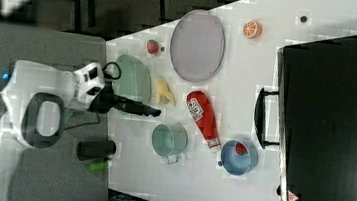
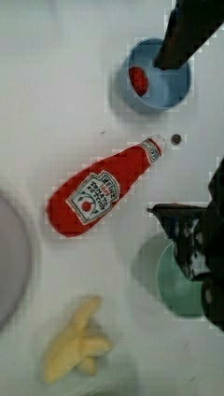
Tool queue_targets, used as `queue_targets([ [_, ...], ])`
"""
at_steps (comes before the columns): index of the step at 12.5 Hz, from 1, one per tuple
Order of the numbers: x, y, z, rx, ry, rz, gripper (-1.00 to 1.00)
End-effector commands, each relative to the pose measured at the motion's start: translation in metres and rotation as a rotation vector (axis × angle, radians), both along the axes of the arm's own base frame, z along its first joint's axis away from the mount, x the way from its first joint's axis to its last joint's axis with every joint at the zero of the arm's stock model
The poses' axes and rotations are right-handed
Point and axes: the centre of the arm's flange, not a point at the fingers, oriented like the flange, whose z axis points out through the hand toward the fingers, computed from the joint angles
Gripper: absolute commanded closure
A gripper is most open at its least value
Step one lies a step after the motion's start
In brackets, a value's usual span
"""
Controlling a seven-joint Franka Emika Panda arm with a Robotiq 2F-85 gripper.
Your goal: Pick ketchup from table and place on plate.
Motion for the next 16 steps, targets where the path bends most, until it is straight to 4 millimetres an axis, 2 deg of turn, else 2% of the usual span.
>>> queue_targets([
  [1, -0.002, 0.006, -0.012, 0.033, -0.052, 0.266, -1.00],
  [5, -0.011, 0.009, -0.064, 0.050, -0.092, 0.395, -1.00],
  [10, -0.021, 0.013, -0.129, 0.064, -0.044, 0.401, -1.00],
  [16, -0.021, 0.025, -0.201, 0.083, -0.022, 0.415, -1.00],
])
